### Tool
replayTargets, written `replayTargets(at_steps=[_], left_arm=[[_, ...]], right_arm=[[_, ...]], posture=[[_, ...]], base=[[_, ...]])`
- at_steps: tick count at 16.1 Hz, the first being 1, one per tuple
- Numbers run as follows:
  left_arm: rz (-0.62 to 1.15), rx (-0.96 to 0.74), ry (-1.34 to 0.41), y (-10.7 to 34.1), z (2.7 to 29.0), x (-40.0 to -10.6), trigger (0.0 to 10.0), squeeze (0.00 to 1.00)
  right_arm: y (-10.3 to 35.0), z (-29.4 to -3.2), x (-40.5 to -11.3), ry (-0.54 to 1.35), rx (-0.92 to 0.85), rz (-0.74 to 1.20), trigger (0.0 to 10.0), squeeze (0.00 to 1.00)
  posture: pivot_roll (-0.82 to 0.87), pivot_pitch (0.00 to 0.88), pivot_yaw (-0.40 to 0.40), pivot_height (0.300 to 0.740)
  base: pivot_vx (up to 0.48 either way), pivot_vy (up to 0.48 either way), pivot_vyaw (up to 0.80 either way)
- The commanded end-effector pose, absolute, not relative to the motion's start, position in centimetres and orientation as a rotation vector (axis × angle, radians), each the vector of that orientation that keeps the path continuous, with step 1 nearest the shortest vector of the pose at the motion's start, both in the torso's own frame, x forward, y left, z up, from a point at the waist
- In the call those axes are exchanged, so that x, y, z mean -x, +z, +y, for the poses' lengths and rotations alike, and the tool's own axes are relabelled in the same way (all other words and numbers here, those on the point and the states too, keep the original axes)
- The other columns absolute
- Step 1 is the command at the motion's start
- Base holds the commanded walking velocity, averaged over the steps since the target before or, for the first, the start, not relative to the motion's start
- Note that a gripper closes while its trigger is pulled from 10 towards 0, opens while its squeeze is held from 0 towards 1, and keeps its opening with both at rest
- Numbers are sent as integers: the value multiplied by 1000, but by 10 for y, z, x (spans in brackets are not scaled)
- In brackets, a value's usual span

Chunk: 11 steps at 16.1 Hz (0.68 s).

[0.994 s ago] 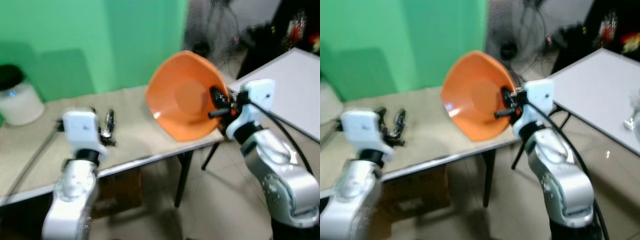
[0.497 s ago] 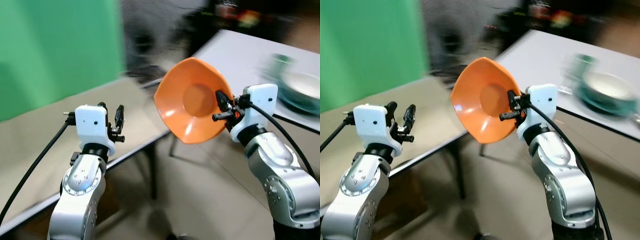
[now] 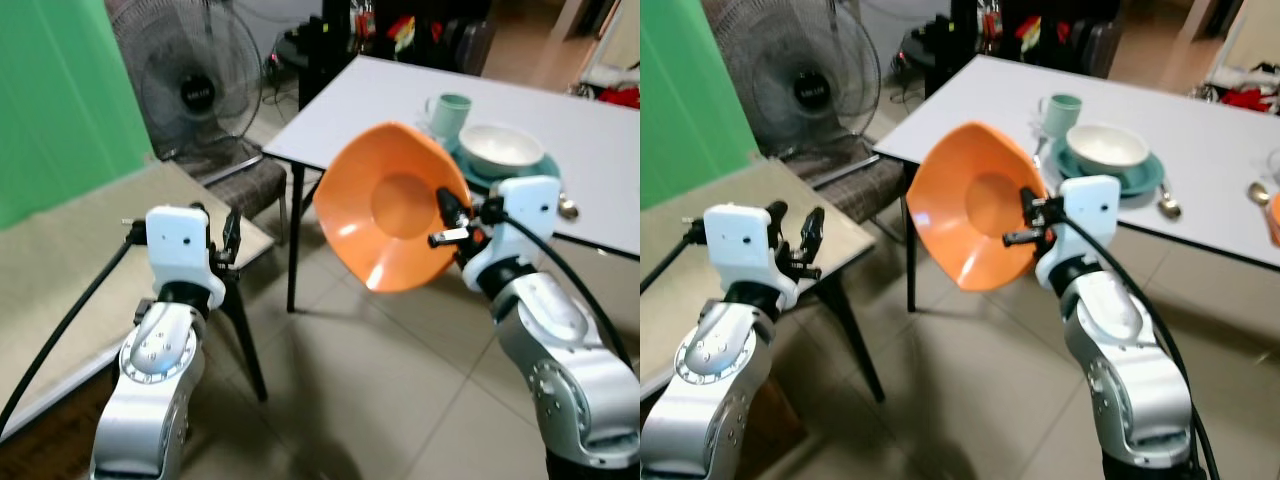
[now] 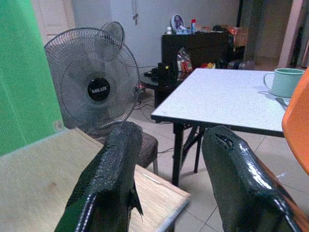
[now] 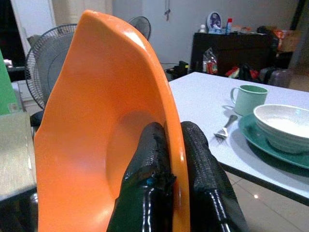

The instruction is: Setting the table

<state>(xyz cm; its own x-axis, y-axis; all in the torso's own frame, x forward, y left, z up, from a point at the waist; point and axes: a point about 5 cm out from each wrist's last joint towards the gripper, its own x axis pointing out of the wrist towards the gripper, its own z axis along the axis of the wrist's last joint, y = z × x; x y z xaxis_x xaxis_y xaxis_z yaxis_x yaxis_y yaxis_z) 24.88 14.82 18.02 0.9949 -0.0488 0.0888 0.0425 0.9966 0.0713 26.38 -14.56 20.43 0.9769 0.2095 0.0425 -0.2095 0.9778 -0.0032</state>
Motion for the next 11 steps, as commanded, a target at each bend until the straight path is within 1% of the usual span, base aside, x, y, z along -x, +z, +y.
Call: replayTargets(at_steps=[1,3,5,8,10,11], left_arm=[[-83,-60,-65,178,144,-247,10000,0],[-79,-58,-70,178,143,-247,10000,0],[-61,-43,-83,176,141,-247,10000,0],[-62,-36,-79,176,142,-247,10000,0],[-70,-27,-84,177,143,-248,10000,0],[-73,-19,-93,178,143,-249,10000,0]], right_arm=[[209,-150,-263,194,9,-69,10000,0],[208,-150,-264,191,35,-61,10000,0],[207,-151,-265,189,45,-54,10000,0],[205,-153,-265,168,7,-39,10000,0],[206,-155,-265,160,1,-41,10000,0],[206,-156,-265,154,-1,-43,10000,0]], posture=[[-104,0,11,740],[-103,0,5,740],[-102,0,3,740],[-103,0,7,740],[-104,0,9,740],[-105,0,11,740]], base=[[0,-277,0],[0,-276,0],[0,0,0],[0,0,0],[0,0,-488],[0,0,-800]])
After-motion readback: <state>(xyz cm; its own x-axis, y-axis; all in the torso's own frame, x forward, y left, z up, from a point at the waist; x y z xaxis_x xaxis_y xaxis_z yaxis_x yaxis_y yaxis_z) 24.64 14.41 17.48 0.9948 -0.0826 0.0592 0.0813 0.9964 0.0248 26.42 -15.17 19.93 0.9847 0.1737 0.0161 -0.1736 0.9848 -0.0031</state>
